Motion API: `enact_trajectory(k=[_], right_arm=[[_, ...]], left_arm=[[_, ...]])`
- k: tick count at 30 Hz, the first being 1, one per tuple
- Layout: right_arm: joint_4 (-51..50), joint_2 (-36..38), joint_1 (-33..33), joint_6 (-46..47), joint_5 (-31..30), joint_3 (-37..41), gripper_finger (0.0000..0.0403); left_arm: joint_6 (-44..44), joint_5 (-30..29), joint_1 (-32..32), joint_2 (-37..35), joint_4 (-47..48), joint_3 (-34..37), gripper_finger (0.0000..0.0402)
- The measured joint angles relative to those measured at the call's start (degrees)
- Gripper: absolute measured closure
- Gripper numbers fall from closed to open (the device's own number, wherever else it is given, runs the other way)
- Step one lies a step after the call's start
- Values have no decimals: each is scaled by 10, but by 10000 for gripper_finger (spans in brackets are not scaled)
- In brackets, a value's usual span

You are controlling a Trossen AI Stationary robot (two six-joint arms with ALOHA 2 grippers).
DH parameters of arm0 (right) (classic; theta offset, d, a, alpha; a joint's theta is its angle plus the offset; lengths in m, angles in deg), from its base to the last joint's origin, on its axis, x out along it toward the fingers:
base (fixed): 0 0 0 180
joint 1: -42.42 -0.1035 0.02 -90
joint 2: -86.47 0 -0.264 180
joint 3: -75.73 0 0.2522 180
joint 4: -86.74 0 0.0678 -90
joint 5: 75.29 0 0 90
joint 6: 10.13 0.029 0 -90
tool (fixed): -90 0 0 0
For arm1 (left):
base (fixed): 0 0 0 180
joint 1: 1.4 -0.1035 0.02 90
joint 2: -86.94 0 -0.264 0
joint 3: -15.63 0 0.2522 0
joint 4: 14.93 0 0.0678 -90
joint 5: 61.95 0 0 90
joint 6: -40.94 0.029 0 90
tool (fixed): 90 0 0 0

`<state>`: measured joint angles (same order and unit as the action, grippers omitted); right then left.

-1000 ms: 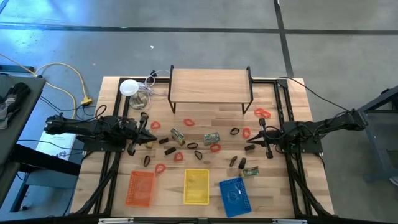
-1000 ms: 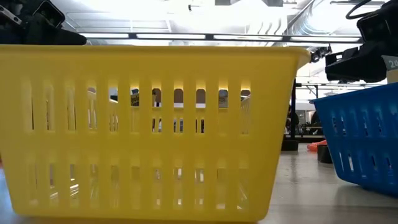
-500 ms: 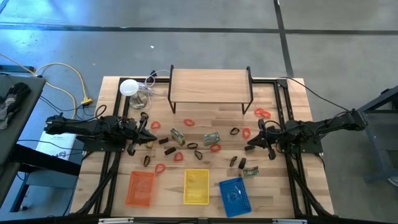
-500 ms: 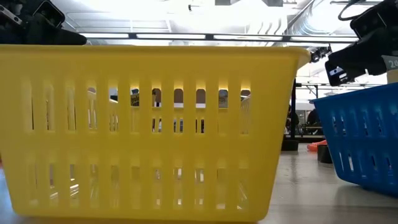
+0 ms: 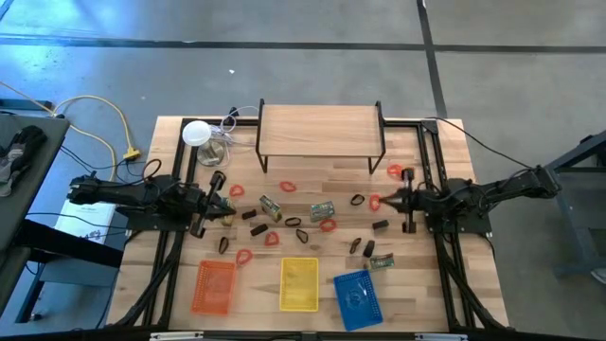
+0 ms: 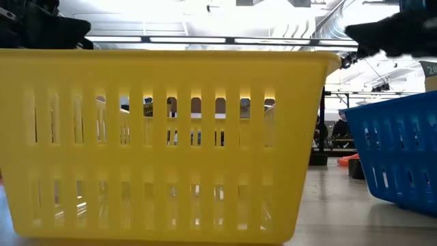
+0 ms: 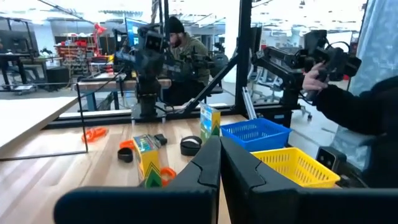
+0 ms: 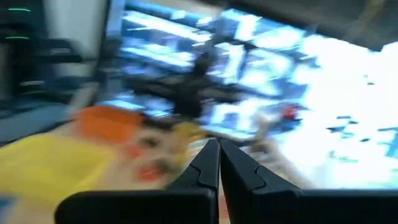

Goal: Pick & Place Office Desk Supplies
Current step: Put the orange spring keychain into the blue bin

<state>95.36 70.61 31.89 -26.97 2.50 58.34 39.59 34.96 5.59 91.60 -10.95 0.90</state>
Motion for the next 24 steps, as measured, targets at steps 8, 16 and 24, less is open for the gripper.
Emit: enact_trajectory(k=[8,16,24], right_arm=[[-284,-65,-8,99,-203,-171,401],[-702,-173,-10,472,-374,-364,400],[-978,-277,77,685,-247,-448,342]], left_arm=[[-47,0,0,0,-6,0,401],[-47,0,0,0,-8,0,401],[-27,-1,0,0,-8,0,401]])
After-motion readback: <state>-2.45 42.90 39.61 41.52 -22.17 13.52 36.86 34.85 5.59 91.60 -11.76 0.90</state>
